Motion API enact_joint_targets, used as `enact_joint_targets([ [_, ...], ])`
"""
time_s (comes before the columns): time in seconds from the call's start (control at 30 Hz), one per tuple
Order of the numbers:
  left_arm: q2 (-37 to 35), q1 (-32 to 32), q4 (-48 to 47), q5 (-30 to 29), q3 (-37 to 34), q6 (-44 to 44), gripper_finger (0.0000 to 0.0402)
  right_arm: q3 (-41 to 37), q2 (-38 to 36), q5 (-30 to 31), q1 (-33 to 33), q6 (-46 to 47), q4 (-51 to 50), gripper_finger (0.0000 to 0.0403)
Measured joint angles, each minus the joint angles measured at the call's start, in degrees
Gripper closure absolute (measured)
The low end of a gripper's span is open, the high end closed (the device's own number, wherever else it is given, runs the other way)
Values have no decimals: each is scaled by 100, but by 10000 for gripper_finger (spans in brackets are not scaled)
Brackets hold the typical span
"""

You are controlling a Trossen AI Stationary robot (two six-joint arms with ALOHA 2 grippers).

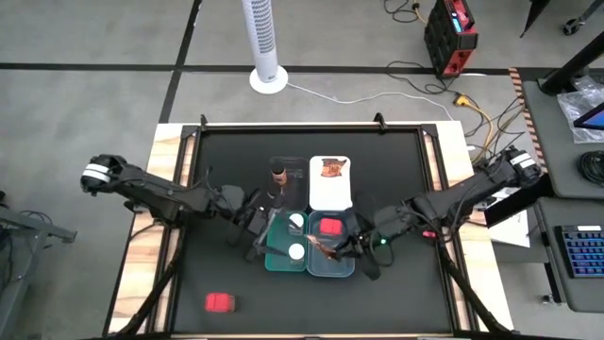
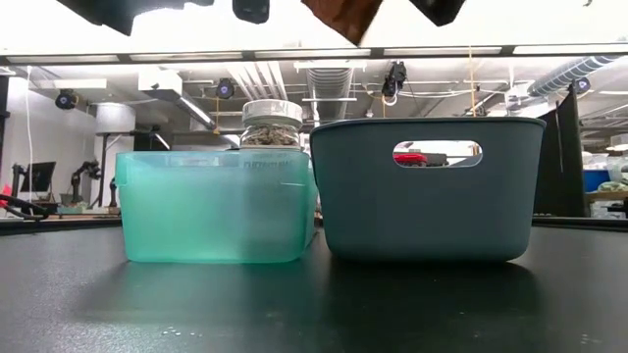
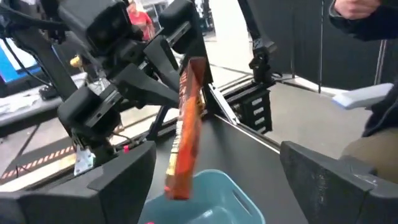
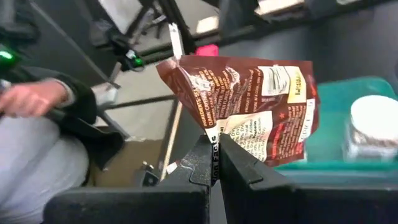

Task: Sort spices by type
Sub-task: Put the orange seasoning pack into the white bin

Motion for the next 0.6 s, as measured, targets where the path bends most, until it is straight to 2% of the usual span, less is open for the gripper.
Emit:
enact_joint_targets([
  [0.17, 457, 53, 680, -173, 29, 4, 75, 0, 6, -429, -229, -179, 320, 394],
  [0.23, 573, 73, 711, -451, 153, 8, 75, 0, 7, -433, -274, -229, 287, 394],
  [0.4, 935, 79, 561, -411, 476, 131, 79, 0, 9, -461, -323, -307, 313, 394],
  [0.5, 1049, 78, 316, -394, 611, 200, 98, 0, 9, -471, -323, -335, 324, 394],
  [0.6, 1090, 81, 261, -394, 648, 249, 142, 0, 9, -471, -323, -337, 316, 394],
])
